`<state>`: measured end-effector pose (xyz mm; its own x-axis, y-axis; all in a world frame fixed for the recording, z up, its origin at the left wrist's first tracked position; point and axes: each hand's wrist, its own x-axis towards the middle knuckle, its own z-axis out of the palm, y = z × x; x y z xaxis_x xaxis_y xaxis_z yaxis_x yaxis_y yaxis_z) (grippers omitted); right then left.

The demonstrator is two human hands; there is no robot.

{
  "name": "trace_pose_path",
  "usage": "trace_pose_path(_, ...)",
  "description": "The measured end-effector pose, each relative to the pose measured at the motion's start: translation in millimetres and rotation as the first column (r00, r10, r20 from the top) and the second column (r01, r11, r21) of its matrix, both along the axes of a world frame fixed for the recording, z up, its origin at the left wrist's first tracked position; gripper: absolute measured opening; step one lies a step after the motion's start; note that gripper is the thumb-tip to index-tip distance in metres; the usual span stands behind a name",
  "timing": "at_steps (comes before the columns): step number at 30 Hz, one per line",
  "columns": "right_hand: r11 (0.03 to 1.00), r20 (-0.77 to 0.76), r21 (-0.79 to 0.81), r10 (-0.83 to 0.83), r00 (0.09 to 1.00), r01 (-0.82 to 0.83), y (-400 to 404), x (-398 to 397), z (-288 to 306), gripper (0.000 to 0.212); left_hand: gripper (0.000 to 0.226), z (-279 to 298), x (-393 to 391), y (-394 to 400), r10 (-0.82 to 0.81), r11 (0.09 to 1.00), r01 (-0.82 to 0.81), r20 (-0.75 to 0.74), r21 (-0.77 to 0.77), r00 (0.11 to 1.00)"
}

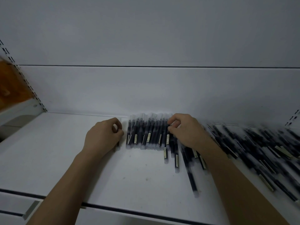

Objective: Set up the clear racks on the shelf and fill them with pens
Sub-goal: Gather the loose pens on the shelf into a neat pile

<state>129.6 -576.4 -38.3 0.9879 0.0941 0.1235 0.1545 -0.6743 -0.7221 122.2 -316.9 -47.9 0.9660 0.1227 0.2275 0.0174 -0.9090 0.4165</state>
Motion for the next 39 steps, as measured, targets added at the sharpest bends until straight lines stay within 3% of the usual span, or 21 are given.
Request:
trace_pose_path(3, 1.0, 0.002, 0.0, 0.003, 1.0, -0.003, 1, 0, 1, 0.012, 0.011, 0, 1, 1, 0.005, 0.999, -0.006, -0.001, -0.032, 1.0)
trace_pose_path(9, 1.0, 0.008, -0.013, -0.004, 1.0, 0.004, 2, -1, 1, 0.013, 0.005, 0, -2, -7, 0.013, 0.994, -0.013, 0.001, 0.111, 1.0)
trace_pose_path(13, 1.0, 0.015, -0.013, -0.008, 1.0, 0.008, 2, -1, 1, 0.013, 0.01, -1, 1, -2, -0.004, 0.991, 0.011, 0.054, -0.131, 0.999)
trace_pose_path(17, 1.0, 0.017, -0.023, -0.012, 1.0, 0.013, 2, 0, 1, 0.012, 0.009, 2, 1, -10, -0.068, 0.904, 0.125, 0.151, -0.409, 0.986)
trace_pose_path(26, 1.0, 0.016, -0.025, 0.007, 1.0, -0.006, 3, 0, 2, 0.011, 0.021, -10, 6, -17, -0.291, 0.928, 0.311, 0.122, -0.206, 0.949)
trace_pose_path(29, 0.999, 0.01, -0.037, 0.013, 1.0, -0.013, 2, 0, 2, 0.01, 0.039, -14, 6, -19, -0.327, 0.92, 0.337, 0.081, -0.201, 0.941)
trace_pose_path(32, 0.998, 0.043, -0.068, 0.002, 0.999, 0.001, 3, -1, 3, 0.013, 0.078, -17, 5, -23, -0.308, 0.926, 0.296, -0.018, -0.234, 0.951)
trace_pose_path(39, 0.985, 0.02, -0.174, -0.008, 1.0, 0.011, 3, -4, 8, 0.025, 0.094, -9, -5, -46, -0.435, 0.899, 0.429, -0.267, -0.083, 0.86)
